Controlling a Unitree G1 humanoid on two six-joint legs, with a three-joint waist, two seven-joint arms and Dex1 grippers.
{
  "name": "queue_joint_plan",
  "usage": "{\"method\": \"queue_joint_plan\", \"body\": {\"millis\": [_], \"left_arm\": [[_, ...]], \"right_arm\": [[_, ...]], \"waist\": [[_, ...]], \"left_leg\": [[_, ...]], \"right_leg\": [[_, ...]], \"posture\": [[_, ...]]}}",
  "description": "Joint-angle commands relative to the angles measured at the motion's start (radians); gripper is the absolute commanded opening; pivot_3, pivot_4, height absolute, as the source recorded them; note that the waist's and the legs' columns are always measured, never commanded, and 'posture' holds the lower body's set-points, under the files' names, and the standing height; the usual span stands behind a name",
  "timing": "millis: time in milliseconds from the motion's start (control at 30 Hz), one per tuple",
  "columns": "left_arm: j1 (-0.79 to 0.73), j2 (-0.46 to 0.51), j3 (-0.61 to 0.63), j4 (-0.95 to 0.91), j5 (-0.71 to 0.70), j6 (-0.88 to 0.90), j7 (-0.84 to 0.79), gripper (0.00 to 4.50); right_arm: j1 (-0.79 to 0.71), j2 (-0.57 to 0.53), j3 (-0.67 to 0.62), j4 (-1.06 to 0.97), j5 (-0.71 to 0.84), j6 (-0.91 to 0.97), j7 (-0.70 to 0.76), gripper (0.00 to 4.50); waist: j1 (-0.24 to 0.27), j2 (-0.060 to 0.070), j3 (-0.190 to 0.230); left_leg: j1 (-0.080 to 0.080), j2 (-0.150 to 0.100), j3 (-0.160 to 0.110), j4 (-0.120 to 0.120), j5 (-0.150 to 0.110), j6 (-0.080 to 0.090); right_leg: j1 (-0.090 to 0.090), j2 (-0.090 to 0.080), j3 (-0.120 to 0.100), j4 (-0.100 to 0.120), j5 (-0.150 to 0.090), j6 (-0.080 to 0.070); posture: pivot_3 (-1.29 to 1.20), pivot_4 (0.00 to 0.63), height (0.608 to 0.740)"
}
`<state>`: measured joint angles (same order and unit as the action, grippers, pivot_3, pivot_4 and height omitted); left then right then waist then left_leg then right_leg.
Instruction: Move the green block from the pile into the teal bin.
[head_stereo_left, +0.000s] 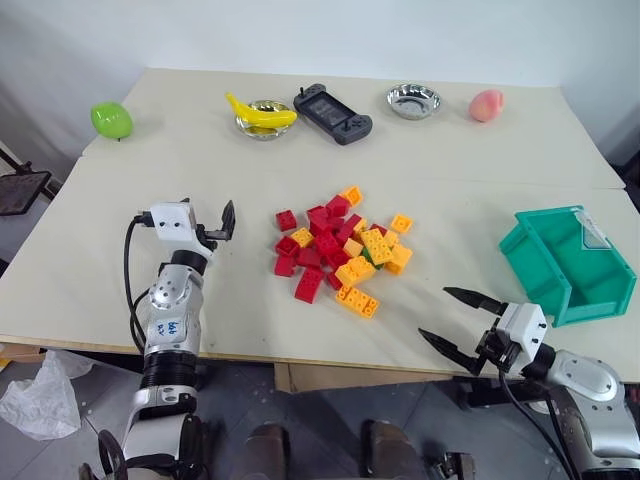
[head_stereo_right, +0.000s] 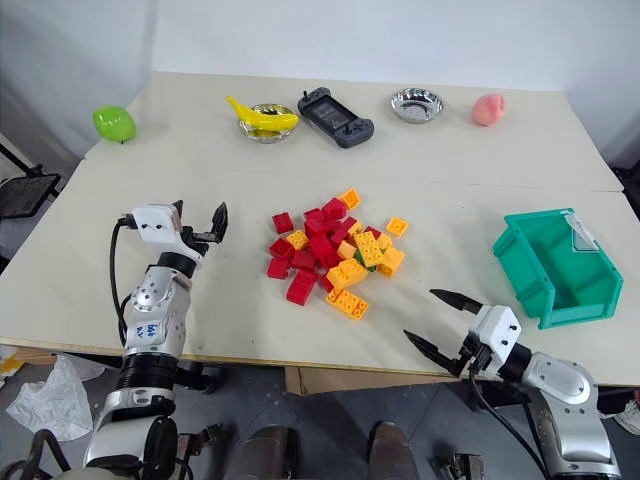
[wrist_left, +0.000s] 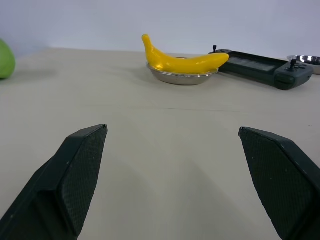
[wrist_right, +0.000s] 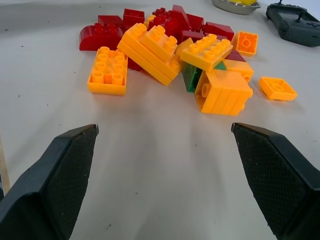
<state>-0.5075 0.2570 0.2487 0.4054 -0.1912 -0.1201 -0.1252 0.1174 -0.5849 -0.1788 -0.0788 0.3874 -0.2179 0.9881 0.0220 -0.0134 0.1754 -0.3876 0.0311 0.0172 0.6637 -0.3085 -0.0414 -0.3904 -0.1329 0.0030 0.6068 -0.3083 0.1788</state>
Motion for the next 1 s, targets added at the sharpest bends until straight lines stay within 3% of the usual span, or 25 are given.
{"method": "queue_joint_plan", "body": {"millis": [33, 300, 400, 467, 600, 767, 1000], "left_arm": [[0.011, 0.019, 0.016, -0.041, -0.001, -0.017, -0.004, 4.50], [0.105, 0.054, 0.037, -0.182, -0.121, -0.001, -0.174, 4.50], [0.206, 0.150, 0.019, -0.295, -0.182, 0.063, -0.353, 4.50], [0.265, 0.208, 0.020, -0.353, -0.220, 0.098, -0.442, 4.50], [0.348, 0.310, 0.050, -0.422, -0.283, 0.169, -0.559, 4.50], [0.377, 0.355, 0.026, -0.487, -0.322, 0.233, -0.643, 4.50], [0.446, 0.398, -0.055, -0.619, -0.352, 0.288, -0.814, 4.50]], "right_arm": [[0.007, -0.010, -0.025, -0.046, 0.017, -0.001, -0.012, 4.47], [-0.042, -0.012, -0.033, -0.061, 0.055, 0.044, -0.031, 4.47], [-0.068, -0.036, -0.038, -0.077, 0.082, 0.083, -0.011, 3.90], [-0.086, -0.050, -0.044, -0.084, 0.100, 0.110, -0.005, 3.29], [-0.133, -0.068, -0.025, -0.107, 0.146, 0.170, 0.029, 1.92], [-0.178, -0.070, 0.050, -0.157, 0.149, 0.267, 0.051, 0.19], [-0.273, -0.054, 0.197, -0.208, 0.118, 0.434, 0.023, 0.04]], "waist": [[0.001, 0.000, 0.000], [-0.004, 0.000, 0.000], [-0.012, 0.000, 0.000], [-0.016, 0.000, 0.000], [-0.022, 0.001, 0.000], [-0.022, 0.000, 0.000], [-0.028, 0.001, 0.000]], "left_leg": [[0.000, 0.000, 0.000, 0.000, 0.000, 0.000], [0.000, 0.000, 0.000, 0.000, 0.000, 0.000], [0.000, 0.000, 0.000, 0.000, 0.000, 0.000], [0.000, 0.000, 0.000, 0.000, 0.000, 0.000], [0.000, 0.001, 0.000, 0.000, 0.000, 0.000], [0.000, 0.001, -0.001, 0.000, 0.000, 0.001], [0.000, 0.001, -0.001, 0.000, 0.000, 0.000]], "right_leg": [[0.000, 0.000, 0.000, 0.000, 0.000, 0.000], [0.000, 0.000, 0.000, 0.001, 0.000, 0.000], [0.000, 0.000, 0.000, 0.002, 0.000, 0.000], [-0.001, 0.000, 0.000, 0.002, 0.000, 0.000], [0.000, 0.000, 0.000, 0.002, 0.000, -0.001], [0.000, 0.000, 0.000, 0.002, 0.000, -0.001], [-0.001, 0.000, 0.000, 0.003, -0.001, -0.002]], "posture": [[0.00, 0.150, 0.740], [0.00, 0.150, 0.740], [0.00, 0.150, 0.740], [0.00, 0.150, 0.740], [0.00, 0.150, 0.740], [0.00, 0.150, 0.740], [0.00, 0.150, 0.740]]}}
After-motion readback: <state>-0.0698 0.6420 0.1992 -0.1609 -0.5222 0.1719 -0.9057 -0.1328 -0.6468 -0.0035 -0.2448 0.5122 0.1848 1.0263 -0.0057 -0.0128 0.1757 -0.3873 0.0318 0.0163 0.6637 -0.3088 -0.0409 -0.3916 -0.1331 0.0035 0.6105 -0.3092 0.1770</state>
